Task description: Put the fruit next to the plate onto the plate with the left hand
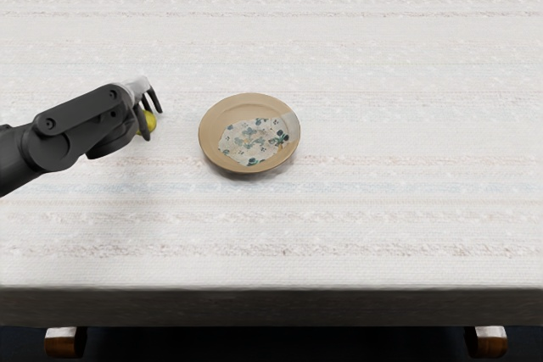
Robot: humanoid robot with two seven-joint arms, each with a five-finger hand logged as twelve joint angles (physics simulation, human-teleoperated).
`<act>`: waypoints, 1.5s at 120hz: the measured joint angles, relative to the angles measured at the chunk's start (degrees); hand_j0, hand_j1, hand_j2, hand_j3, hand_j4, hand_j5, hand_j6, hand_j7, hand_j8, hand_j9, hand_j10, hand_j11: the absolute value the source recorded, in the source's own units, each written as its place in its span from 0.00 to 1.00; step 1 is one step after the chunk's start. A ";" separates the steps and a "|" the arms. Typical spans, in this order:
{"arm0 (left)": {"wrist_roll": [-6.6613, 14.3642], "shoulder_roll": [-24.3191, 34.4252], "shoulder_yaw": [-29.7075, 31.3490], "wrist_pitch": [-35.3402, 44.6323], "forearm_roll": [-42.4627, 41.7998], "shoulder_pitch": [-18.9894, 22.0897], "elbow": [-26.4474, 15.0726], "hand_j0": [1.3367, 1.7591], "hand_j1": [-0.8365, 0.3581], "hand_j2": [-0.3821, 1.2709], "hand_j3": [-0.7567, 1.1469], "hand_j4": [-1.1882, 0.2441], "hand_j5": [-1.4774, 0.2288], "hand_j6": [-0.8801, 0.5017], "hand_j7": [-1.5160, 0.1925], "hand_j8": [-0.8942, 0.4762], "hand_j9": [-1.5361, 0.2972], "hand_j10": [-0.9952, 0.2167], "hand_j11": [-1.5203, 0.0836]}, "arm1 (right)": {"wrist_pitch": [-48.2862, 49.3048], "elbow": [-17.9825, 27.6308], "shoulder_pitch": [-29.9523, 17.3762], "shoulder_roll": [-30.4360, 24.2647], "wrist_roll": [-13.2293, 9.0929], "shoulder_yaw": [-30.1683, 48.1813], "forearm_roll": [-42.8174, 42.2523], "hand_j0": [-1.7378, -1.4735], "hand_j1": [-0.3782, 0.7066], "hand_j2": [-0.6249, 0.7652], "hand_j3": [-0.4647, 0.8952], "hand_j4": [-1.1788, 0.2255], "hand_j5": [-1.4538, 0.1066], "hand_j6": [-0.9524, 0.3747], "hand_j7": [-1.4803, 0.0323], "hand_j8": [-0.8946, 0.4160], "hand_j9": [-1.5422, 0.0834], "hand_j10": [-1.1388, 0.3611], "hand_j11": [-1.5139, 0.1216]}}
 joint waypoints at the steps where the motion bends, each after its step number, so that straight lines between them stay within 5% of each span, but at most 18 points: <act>1: 0.00 0.00 0.00 -0.05 0.00 0.00 0.00 0.75 0.46 0.43 0.40 0.37 0.39 0.22 0.40 0.29 0.38 0.29 0.42 | 0.00 0.00 0.00 0.00 0.00 0.00 0.00 0.30 0.03 0.45 0.34 0.84 0.93 0.72 0.98 0.68 0.95 0.76 0.93; 55: 0.00 1.42 -0.06 -1.61 -0.71 -0.26 -1.13 0.75 0.46 0.44 0.40 0.35 0.31 0.25 0.35 0.31 0.33 0.28 0.37 | 0.00 0.03 0.09 0.00 0.00 0.00 -0.01 0.30 0.03 0.45 0.34 0.84 0.93 0.72 0.98 0.68 0.95 0.76 0.93; 93: -0.01 10.33 -0.51 -1.62 -1.13 -2.80 -13.98 0.76 0.42 0.54 0.40 0.33 0.29 0.24 0.33 0.31 0.32 0.29 0.35 | 0.00 0.03 0.09 0.00 0.00 0.00 -0.01 0.30 0.03 0.45 0.34 0.84 0.93 0.72 0.98 0.68 0.95 0.76 0.93; 131: 0.00 12.83 -1.04 -1.66 -2.20 -4.64 -24.17 0.76 0.40 0.59 0.40 0.33 0.27 0.23 0.31 0.31 0.30 0.26 0.34 | 0.00 0.06 0.14 0.00 0.00 -0.07 -0.01 0.30 0.03 0.45 0.34 0.84 0.93 0.72 0.98 0.68 0.95 0.76 0.93; 180: 0.01 13.63 -1.23 -1.91 -4.49 -8.31 -29.58 0.76 0.38 0.65 0.40 0.32 0.27 0.22 0.30 0.29 0.30 0.22 0.34 | -0.08 0.04 0.64 0.00 0.00 -0.09 -0.03 0.30 0.03 0.45 0.34 0.84 0.93 0.72 0.98 0.68 0.95 0.76 0.93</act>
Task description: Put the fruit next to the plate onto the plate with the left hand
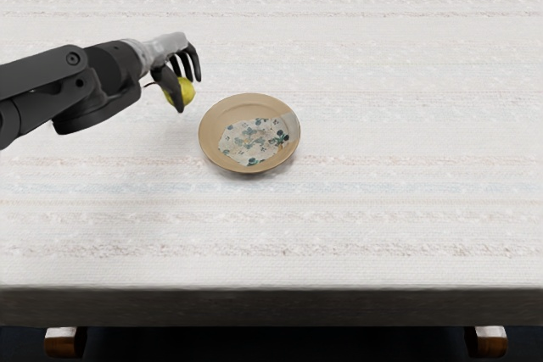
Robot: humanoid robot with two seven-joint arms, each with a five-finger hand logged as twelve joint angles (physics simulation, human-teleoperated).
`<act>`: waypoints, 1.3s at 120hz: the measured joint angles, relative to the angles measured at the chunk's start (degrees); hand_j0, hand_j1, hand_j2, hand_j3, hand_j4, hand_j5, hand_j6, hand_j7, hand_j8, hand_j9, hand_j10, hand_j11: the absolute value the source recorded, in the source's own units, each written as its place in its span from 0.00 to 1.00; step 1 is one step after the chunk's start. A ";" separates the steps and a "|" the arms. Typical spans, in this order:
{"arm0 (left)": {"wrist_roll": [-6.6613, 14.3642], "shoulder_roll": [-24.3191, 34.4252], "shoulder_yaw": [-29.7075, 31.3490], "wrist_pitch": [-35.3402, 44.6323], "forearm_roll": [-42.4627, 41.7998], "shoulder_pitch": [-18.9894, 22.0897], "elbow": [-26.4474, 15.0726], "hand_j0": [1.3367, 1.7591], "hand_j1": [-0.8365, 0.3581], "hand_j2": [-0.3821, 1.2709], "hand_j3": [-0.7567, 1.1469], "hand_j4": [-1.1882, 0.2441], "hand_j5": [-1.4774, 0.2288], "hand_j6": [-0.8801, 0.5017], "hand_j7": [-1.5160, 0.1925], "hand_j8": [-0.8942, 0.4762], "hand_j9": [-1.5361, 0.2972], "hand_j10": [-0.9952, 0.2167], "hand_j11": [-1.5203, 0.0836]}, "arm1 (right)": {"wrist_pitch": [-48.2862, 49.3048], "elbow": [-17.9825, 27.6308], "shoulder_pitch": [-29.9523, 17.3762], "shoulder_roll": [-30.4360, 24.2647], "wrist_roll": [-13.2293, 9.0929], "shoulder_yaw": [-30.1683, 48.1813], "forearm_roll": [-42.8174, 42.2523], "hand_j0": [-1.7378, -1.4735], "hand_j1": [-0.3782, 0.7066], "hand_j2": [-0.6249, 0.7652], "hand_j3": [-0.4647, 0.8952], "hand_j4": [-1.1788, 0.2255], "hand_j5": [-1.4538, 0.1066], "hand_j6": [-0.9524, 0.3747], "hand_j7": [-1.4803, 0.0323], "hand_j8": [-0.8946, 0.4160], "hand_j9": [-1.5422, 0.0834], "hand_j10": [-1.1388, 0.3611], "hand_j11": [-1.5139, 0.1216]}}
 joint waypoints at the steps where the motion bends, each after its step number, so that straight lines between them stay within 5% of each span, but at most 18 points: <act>1: 0.00 0.00 0.01 -0.06 -0.08 -0.17 -0.04 0.76 0.38 0.66 0.40 0.32 0.27 0.23 0.30 0.29 0.30 0.22 0.34 | 0.00 0.00 0.01 0.00 0.00 0.00 0.00 0.30 0.03 0.45 0.34 0.84 0.93 0.72 0.98 0.68 0.95 0.76 0.93; 119: -0.03 -9.86 -0.83 -0.60 -1.75 -1.70 -0.29 0.75 0.36 0.70 0.40 0.30 0.25 0.22 0.28 0.29 0.28 0.21 0.31 | -0.01 -0.01 0.15 0.00 -0.02 0.00 -0.07 0.30 0.03 0.45 0.34 0.84 0.93 0.72 0.98 0.68 0.95 0.76 0.93; 156: -0.02 -13.70 -0.82 -0.64 -1.57 -1.58 4.85 0.75 0.35 0.71 0.40 0.31 0.25 0.23 0.28 0.29 0.29 0.21 0.32 | -0.01 -0.01 0.15 0.00 -0.05 -0.42 -0.07 0.30 0.03 0.45 0.34 0.84 0.93 0.72 0.98 0.68 0.95 0.76 0.93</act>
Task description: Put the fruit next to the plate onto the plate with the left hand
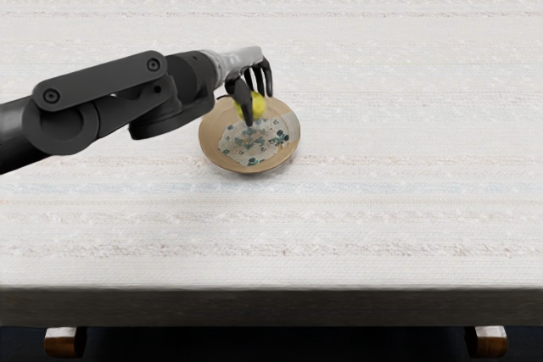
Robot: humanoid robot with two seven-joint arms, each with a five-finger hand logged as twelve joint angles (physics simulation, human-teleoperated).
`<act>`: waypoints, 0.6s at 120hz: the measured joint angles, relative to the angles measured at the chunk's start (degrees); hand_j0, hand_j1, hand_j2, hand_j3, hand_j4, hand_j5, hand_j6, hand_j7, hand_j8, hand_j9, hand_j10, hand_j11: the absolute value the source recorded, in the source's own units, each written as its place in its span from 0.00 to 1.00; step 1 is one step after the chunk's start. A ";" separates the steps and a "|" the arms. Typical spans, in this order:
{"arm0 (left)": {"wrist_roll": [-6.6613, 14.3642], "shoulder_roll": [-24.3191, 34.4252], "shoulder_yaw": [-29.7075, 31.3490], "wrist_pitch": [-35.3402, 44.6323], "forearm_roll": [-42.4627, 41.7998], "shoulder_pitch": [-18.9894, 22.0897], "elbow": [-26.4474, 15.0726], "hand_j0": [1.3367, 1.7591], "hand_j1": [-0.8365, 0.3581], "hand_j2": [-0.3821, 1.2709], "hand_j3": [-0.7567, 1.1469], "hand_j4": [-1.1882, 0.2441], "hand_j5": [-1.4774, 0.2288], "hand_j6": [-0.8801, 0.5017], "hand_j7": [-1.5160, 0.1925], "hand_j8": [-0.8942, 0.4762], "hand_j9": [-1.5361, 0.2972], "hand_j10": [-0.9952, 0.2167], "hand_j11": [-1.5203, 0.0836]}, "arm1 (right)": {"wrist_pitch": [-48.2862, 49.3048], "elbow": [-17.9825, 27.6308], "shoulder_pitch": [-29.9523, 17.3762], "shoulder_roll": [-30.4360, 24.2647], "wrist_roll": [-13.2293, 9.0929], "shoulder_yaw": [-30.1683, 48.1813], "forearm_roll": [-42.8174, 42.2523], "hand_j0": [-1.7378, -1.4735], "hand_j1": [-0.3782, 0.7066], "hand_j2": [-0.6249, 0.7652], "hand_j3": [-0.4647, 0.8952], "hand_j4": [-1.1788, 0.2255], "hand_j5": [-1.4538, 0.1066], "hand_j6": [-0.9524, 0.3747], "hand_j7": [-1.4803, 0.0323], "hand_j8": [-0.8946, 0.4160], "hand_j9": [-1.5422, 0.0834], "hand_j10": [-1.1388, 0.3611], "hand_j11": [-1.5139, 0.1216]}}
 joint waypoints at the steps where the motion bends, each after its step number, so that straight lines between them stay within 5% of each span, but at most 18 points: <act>1: 0.00 -0.24 -0.01 0.06 0.03 0.02 0.11 0.75 0.35 0.71 0.40 0.31 0.26 0.23 0.29 0.28 0.30 0.21 0.32 | 0.00 0.00 0.00 0.00 0.00 -0.01 0.00 0.30 0.03 0.45 0.34 0.84 0.93 0.72 0.98 0.68 0.95 0.76 0.93; 34: -0.03 -0.84 -4.21 2.33 0.03 1.19 1.75 0.76 0.72 0.38 0.40 0.62 0.62 0.45 0.65 0.48 0.62 0.57 0.70 | 0.00 0.00 0.24 0.00 -0.03 -0.10 0.00 0.30 0.03 0.45 0.34 0.84 0.93 0.72 0.98 0.68 0.95 0.76 0.93; 72: -0.03 2.51 -5.55 2.60 -3.86 1.40 -1.51 0.76 0.87 0.27 0.40 0.74 0.76 0.55 0.79 0.57 0.74 0.71 0.84 | 0.00 0.00 0.41 0.00 -0.02 -0.10 0.00 0.30 0.03 0.45 0.34 0.84 0.93 0.72 0.98 0.68 0.95 0.76 0.93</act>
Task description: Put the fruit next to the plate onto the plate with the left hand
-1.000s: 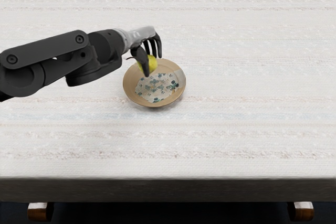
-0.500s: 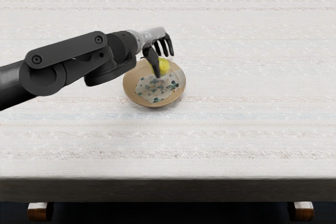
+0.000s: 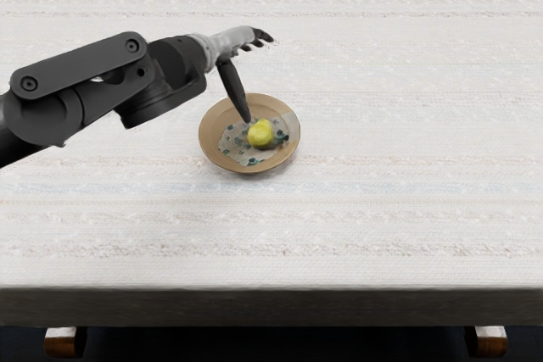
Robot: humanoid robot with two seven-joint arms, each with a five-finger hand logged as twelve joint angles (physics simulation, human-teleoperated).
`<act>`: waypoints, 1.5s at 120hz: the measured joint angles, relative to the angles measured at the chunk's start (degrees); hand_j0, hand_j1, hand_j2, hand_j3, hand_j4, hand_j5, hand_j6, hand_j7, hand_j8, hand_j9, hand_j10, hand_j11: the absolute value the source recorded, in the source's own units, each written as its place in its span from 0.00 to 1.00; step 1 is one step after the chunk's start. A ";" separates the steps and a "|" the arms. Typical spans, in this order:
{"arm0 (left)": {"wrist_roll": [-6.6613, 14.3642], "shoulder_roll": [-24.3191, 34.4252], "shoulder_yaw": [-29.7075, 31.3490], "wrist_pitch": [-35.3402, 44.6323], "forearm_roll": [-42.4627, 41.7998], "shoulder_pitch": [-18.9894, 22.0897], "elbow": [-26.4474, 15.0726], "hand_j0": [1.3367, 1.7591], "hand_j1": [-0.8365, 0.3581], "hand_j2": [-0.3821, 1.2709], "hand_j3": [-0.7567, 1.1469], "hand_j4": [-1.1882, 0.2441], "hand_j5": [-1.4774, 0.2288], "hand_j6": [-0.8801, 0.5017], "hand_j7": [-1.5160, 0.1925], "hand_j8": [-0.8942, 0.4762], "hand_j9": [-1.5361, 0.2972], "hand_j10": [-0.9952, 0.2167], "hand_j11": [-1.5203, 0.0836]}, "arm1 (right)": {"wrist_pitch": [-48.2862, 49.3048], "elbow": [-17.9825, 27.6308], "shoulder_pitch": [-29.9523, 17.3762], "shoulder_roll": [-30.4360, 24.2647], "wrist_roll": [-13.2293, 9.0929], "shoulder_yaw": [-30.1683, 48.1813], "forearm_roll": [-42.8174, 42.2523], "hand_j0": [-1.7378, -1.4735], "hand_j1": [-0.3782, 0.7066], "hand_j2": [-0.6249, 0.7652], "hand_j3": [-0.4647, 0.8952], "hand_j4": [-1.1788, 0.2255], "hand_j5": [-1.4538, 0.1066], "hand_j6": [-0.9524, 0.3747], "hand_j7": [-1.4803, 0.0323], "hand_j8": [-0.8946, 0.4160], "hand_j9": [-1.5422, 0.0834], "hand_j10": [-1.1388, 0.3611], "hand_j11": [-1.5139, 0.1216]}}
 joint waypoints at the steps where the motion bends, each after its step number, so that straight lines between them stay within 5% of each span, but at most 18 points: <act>1: 0.00 0.41 -0.06 0.00 -0.47 0.02 -0.36 0.76 0.87 0.27 0.40 0.74 0.77 0.55 0.79 0.57 0.75 0.71 0.84 | 0.00 0.00 0.00 0.00 0.00 0.00 0.00 0.30 0.03 0.45 0.34 0.84 0.93 0.72 0.98 0.68 0.95 0.76 0.93; 33: 0.00 10.92 -1.58 -1.02 -18.06 0.05 -12.81 0.76 0.90 0.25 0.40 0.76 0.79 0.57 0.81 0.58 0.77 0.74 0.87 | 0.00 0.06 0.31 0.00 -0.02 0.00 0.00 0.30 0.03 0.45 0.34 0.84 0.93 0.72 0.98 0.68 0.95 0.76 0.93; 52: 0.00 16.99 -4.06 -6.97 -33.06 0.18 -16.64 0.76 0.90 0.25 0.40 0.76 0.80 0.57 0.82 0.59 0.77 0.74 0.87 | 0.00 0.07 0.45 0.00 -0.02 0.00 0.00 0.30 0.03 0.45 0.34 0.84 0.93 0.72 0.98 0.68 0.95 0.76 0.93; 76: 0.00 20.98 -8.57 -18.08 -51.71 6.31 -17.63 0.76 0.90 0.24 0.40 0.77 0.80 0.57 0.82 0.59 0.78 0.75 0.88 | 0.00 0.06 0.76 0.00 -0.02 0.00 0.00 0.30 0.03 0.45 0.34 0.84 0.93 0.72 0.98 0.68 0.95 0.76 0.93; 112: 0.00 28.75 -13.06 -31.65 -67.85 11.22 -17.71 0.76 0.91 0.24 0.40 0.77 0.80 0.58 0.82 0.59 0.78 0.75 0.88 | 0.00 0.08 1.05 0.00 -0.02 0.00 0.00 0.30 0.03 0.45 0.34 0.84 0.93 0.72 0.98 0.68 0.95 0.76 0.93; 180: 0.00 45.37 -12.90 -35.62 -80.92 18.76 -17.19 0.76 0.93 0.24 0.40 0.78 0.82 0.59 0.84 0.61 0.79 0.77 0.89 | 0.00 0.06 1.43 0.00 -0.02 0.00 0.00 0.30 0.03 0.45 0.34 0.84 0.93 0.72 0.98 0.68 0.95 0.76 0.93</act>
